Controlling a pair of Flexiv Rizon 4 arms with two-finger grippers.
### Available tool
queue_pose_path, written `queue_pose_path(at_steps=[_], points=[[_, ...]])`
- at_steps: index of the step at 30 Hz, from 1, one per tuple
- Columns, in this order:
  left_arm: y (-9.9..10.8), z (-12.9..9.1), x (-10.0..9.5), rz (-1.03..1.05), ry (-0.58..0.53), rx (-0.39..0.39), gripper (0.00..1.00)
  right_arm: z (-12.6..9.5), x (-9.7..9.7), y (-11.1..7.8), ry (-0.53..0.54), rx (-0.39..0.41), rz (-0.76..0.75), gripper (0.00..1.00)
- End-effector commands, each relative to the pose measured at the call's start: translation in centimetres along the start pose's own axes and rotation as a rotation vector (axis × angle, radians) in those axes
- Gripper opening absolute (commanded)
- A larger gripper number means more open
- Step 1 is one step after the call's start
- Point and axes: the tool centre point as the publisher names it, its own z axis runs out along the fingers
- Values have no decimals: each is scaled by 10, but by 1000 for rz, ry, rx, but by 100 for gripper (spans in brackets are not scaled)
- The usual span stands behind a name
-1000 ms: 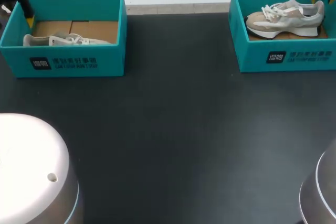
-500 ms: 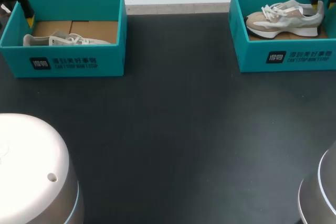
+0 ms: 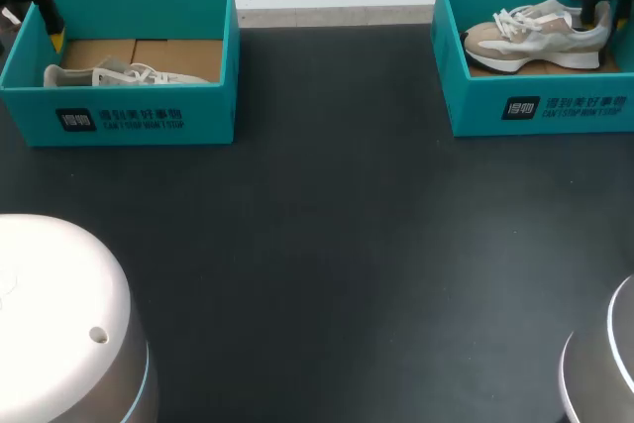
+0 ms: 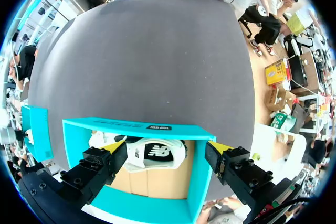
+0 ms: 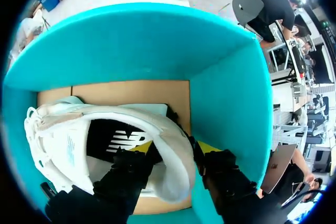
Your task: Take the shoe out of the shoebox, open the shoe tongue, remove and reinsert the insole, then place the shoe into the shoebox
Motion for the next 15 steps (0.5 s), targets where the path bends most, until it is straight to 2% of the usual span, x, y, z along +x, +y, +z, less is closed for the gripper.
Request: queue_pose_path(at_steps=[1,2,3,4,7,10,15], points=[[0,0,1,1,1,-1,100,12,1,12,-22,92,-14,45],[0,0,1,1,1,-1,100,13,1,11,-20,93,-12,32],[0,0,1,1,1,-1,100,13,1,11,-21,95,-11,12],[0,0,1,1,1,-1,100,13,1,11,-21,96,-11,0],[0,0,1,1,1,-1,100,13,-2,9,-29,103,-20,0],[0,0,1,1,1,-1,100,4,-7,4,-35,98,-27,0],[0,0,1,1,1,-1,100,-28,-18,-8,-40,66,-28,0]])
